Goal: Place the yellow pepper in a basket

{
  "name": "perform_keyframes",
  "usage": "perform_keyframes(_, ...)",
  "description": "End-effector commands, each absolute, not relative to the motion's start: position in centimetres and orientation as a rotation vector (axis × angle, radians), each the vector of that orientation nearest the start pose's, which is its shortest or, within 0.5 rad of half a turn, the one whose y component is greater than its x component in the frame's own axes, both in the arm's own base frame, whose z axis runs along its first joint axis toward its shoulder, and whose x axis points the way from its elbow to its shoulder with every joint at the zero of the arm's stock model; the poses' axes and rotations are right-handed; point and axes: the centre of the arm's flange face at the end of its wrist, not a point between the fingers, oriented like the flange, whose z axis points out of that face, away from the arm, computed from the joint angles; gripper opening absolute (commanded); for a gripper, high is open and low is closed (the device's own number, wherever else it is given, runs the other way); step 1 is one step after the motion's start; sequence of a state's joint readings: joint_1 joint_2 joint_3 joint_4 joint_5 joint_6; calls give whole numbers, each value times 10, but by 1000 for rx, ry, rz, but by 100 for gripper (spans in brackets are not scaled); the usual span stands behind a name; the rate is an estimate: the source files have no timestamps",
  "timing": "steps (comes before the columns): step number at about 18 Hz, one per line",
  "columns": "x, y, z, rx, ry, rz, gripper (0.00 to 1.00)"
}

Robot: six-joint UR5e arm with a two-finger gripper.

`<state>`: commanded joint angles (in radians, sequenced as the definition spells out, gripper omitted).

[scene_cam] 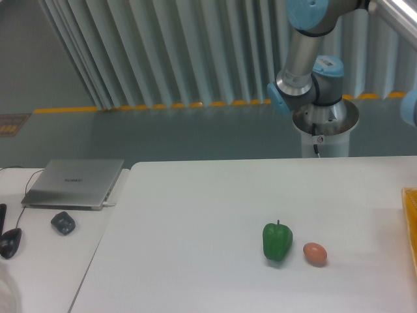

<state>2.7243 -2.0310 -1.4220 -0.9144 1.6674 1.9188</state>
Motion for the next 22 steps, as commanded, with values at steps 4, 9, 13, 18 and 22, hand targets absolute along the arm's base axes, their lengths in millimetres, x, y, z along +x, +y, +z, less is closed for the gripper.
perform_keyframes(4, -584, 391, 360, -2959, 1153, 576, 98)
perform_keyframes(9, -582, 392, 362, -2966, 1117, 579, 100)
perform_keyframes(13, -573, 398, 361, -2958, 1115, 571, 100)
perform_keyframes(18, -539, 434, 365, -2935, 1112, 571, 100)
perform_keyframes(22, -516, 458, 368, -2926, 1092, 570, 100)
